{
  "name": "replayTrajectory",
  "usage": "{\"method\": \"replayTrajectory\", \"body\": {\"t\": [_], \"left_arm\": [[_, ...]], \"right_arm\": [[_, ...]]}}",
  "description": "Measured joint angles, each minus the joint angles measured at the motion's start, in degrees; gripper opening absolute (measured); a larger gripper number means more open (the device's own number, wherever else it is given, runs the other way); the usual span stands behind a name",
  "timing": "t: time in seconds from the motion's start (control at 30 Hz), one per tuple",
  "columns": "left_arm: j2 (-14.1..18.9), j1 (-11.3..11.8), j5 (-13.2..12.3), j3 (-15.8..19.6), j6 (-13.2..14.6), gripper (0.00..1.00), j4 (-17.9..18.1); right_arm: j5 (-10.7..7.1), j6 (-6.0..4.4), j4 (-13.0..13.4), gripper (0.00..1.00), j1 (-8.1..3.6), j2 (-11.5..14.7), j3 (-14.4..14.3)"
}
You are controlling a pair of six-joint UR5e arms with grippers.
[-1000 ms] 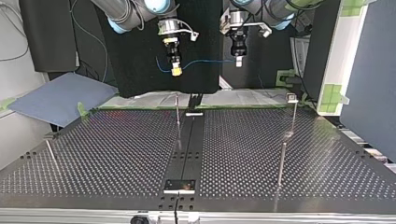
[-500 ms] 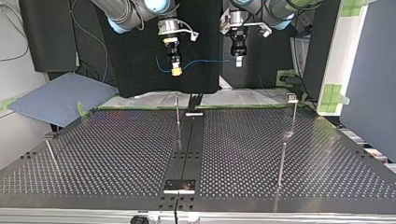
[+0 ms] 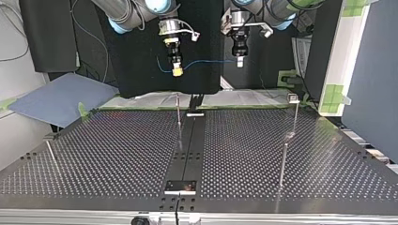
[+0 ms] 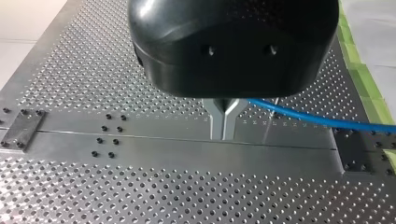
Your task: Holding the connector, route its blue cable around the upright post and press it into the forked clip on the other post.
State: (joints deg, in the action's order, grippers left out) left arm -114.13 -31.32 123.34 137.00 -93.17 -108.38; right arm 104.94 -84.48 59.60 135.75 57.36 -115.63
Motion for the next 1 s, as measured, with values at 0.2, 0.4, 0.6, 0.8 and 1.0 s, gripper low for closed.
{"method": "replayTrajectory", "body": {"t": [0.2, 0.4, 0.6, 0.8, 1.0], "left_arm": [[-0.14, 0.00, -0.07, 0.00, 0.08, 0.00, 0.00], [-0.15, 0.01, -0.08, 0.00, 0.10, 0.00, 0.00], [-0.16, 0.01, -0.08, 0.00, 0.10, 0.00, 0.00], [-0.16, 0.01, -0.08, 0.00, 0.10, 0.00, 0.00], [-0.16, 0.01, -0.08, 0.00, 0.10, 0.00, 0.00]], "right_arm": [[-0.07, 0.00, 0.07, 0.00, 0.00, 0.06, 0.00], [-0.08, -0.01, 0.08, 0.00, 0.00, 0.08, 0.01], [-0.08, 0.00, 0.09, 0.00, 0.00, 0.08, 0.00], [-0.08, -0.01, 0.08, 0.00, 0.00, 0.09, 0.00], [0.46, -1.04, -0.96, 0.00, 1.05, -0.94, 1.05]]}}
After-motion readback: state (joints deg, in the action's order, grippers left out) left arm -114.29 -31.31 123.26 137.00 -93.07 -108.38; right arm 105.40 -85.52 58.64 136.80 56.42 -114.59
